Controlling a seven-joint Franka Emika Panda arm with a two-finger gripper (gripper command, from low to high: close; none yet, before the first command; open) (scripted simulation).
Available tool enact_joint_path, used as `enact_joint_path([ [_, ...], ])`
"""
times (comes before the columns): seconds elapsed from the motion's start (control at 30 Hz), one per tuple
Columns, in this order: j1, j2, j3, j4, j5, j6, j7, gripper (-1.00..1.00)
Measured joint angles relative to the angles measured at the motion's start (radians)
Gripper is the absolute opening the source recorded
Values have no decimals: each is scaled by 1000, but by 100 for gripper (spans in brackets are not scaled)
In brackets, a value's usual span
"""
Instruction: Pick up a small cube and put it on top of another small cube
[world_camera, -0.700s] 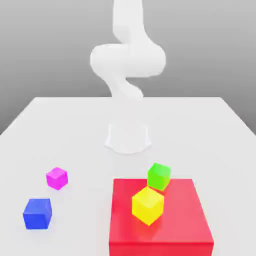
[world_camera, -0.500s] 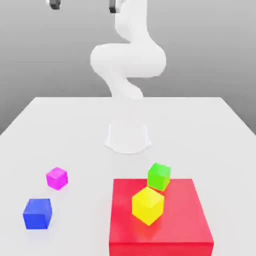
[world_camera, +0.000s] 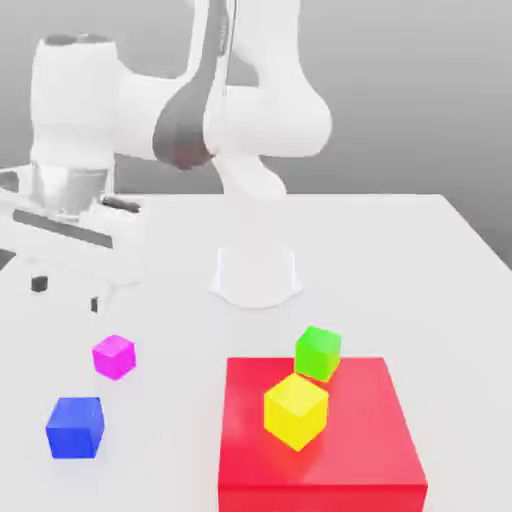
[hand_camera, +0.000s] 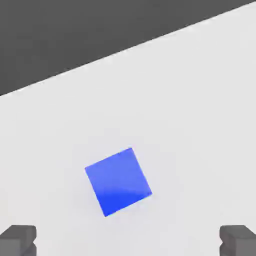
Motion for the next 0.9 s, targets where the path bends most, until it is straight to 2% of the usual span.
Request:
enact_joint_path([
  [0.1, -18, 78, -56, -69, 53, 67, -59, 0],
  [0.23, -13, 194, -65, -100, 224, 159, -188, 0],
  [0.33, -89, 288, 53, -82, 380, 231, -297, 0],
  [0.43, -219, 379, 199, -64, 455, 305, -355, 0],
  [0.47, -255, 409, 236, -59, 465, 329, -367, 0],
  [0.5, -284, 434, 265, -55, 469, 351, -372, -100],
  [0.7, -301, 447, 280, -53, 466, 361, -371, -100],
  [0.77, -275, 418, 254, -57, 457, 338, -360, -100],
  [0.9, -197, 306, 147, -80, 338, 248, -267, -100],
])
